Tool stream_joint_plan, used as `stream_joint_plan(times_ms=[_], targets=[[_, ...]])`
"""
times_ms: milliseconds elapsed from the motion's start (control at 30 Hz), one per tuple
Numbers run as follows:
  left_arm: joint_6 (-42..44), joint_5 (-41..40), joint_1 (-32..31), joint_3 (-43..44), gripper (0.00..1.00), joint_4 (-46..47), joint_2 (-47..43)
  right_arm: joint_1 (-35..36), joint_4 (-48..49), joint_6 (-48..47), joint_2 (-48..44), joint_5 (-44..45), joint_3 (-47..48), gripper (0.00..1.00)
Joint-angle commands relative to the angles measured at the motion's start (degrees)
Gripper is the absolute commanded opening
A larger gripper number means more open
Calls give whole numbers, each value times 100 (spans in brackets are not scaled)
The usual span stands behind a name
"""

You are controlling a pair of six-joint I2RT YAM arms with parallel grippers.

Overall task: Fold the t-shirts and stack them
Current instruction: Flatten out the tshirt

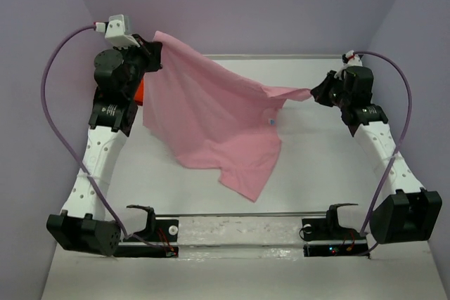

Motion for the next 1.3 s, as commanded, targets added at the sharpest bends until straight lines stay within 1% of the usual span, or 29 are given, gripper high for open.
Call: stream_joint_plan(times_ms=[0,133,267,400,633,800,1000,1100,1167,1267], targets=[[253,-35,-25,345,0,-577,-197,16,-83,-34,-266,-96,202,0],[210,-8,-34,443,0,-808,-592,16,-127,-52,-696,-52,333,0],[183,-78,-34,530,0,-1009,-1154,16,-398,-78,-925,-52,728,0],[184,-105,-43,715,0,-1282,-1419,16,-654,-78,-1040,-70,1079,0],[-80,36,-69,1216,0,-1721,-1797,16,-1119,-183,-1400,-131,1730,0],[-536,264,-105,910,0,-1740,-2533,16,-1515,-280,-1831,-44,2161,0],[-809,466,-96,786,0,-1739,-3132,16,-1726,-175,-2384,-87,2626,0],[-950,624,-105,786,0,-1748,-3212,16,-1971,-227,-2368,-87,2934,0],[-994,633,-105,856,0,-1740,-3160,16,-2078,-263,-2254,-52,3312,0],[-959,624,-105,1206,0,-1695,-2704,16,-2131,-245,-1719,44,3935,0]])
